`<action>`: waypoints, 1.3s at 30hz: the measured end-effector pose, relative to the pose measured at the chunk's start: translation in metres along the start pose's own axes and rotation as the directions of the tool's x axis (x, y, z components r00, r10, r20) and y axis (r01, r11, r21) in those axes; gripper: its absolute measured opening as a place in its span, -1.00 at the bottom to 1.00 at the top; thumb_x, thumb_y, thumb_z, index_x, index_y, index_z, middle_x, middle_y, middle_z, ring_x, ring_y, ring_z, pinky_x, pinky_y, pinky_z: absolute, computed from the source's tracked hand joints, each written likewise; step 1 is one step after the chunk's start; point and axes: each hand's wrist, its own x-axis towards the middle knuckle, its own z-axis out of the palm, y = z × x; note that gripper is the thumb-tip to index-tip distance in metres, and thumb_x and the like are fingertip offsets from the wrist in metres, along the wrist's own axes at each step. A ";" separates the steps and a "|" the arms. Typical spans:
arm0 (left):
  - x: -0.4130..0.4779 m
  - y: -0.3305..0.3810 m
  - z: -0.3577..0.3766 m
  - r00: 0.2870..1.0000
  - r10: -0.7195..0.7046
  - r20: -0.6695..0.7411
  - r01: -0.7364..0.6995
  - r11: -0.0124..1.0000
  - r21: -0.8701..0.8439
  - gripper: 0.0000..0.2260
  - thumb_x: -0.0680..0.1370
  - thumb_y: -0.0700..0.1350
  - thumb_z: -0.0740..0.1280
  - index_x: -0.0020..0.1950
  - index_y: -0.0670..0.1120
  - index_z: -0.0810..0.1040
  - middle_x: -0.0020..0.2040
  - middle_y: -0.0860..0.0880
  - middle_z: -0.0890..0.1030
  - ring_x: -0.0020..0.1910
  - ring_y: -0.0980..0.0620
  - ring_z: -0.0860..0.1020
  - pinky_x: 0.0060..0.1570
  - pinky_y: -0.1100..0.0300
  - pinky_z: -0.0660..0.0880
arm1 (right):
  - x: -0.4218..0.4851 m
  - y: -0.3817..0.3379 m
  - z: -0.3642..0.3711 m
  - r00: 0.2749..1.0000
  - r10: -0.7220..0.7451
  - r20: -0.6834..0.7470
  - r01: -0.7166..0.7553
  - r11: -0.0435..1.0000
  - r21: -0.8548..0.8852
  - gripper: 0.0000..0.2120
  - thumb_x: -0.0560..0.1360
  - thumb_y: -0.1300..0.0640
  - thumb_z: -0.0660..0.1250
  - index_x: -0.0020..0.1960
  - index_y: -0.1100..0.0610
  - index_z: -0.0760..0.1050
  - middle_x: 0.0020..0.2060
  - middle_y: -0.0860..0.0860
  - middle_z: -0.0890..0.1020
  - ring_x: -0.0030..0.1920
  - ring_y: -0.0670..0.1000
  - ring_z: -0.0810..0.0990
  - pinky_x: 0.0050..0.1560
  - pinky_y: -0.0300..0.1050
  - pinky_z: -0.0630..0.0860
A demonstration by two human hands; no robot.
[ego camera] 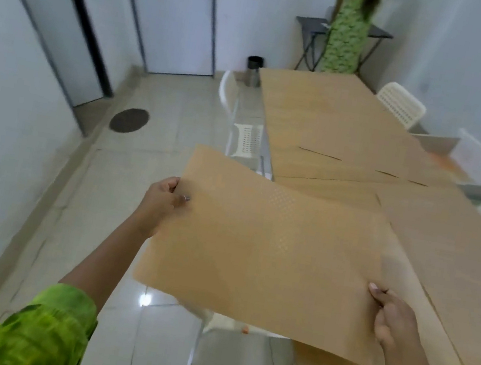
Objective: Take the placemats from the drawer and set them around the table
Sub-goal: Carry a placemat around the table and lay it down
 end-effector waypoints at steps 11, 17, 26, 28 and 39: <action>0.151 0.037 0.128 0.906 0.017 0.423 -0.111 0.974 0.198 -0.75 0.54 -0.40 0.18 0.10 -0.14 0.50 -0.20 -0.09 0.57 -0.39 0.08 0.57 -0.27 0.17 0.51 | -0.006 0.018 -0.026 0.922 0.081 -0.379 0.054 0.941 0.334 -0.75 0.55 0.40 0.13 -0.27 0.19 0.34 -0.26 0.06 0.44 -0.24 -0.06 0.44 -0.14 -0.33 0.49; 0.205 0.031 0.190 0.801 -0.087 0.593 -0.139 0.935 0.325 -0.69 0.54 -0.34 0.26 0.26 -0.15 0.44 -0.23 -0.06 0.53 -0.42 0.10 0.60 -0.39 0.27 0.52 | -0.018 0.058 -0.015 0.801 0.237 -0.550 0.080 0.868 0.491 -0.78 0.54 0.38 0.18 -0.27 0.22 0.37 -0.20 0.08 0.48 -0.09 0.03 0.46 0.30 -0.12 0.28; 0.251 -0.013 0.226 0.664 -0.199 0.721 -0.526 0.561 0.639 -0.45 0.40 -0.12 0.45 0.33 -0.11 0.33 0.26 -0.24 0.38 0.21 -0.24 0.43 0.22 -0.10 0.43 | -0.038 0.092 0.039 0.446 0.306 -0.841 0.193 0.885 0.425 -0.94 0.48 0.33 0.30 -0.12 0.22 0.53 0.03 0.15 0.57 0.03 0.08 0.48 0.23 0.01 0.39; 0.246 -0.016 0.233 0.669 -0.175 0.723 -0.611 0.424 0.668 -0.46 0.46 0.00 0.39 0.35 -0.09 0.26 0.30 -0.23 0.31 0.29 -0.25 0.33 0.27 -0.12 0.35 | -0.042 0.088 0.040 0.363 0.247 -0.898 0.101 0.948 0.301 -0.80 0.47 0.31 0.31 0.09 0.26 0.53 0.11 0.18 0.58 0.08 0.17 0.54 0.16 0.08 0.44; 0.232 -0.039 0.243 0.700 -0.154 0.697 -0.678 0.163 0.717 -0.37 0.53 0.10 0.22 0.47 -0.16 0.07 0.39 -0.14 0.17 0.37 -0.18 0.18 0.32 -0.09 0.22 | -0.041 0.071 0.046 0.495 0.007 -0.869 -0.374 0.904 -0.205 -0.45 0.47 0.23 0.28 0.45 0.16 0.27 0.36 0.19 0.30 0.35 0.20 0.33 0.32 -0.04 0.30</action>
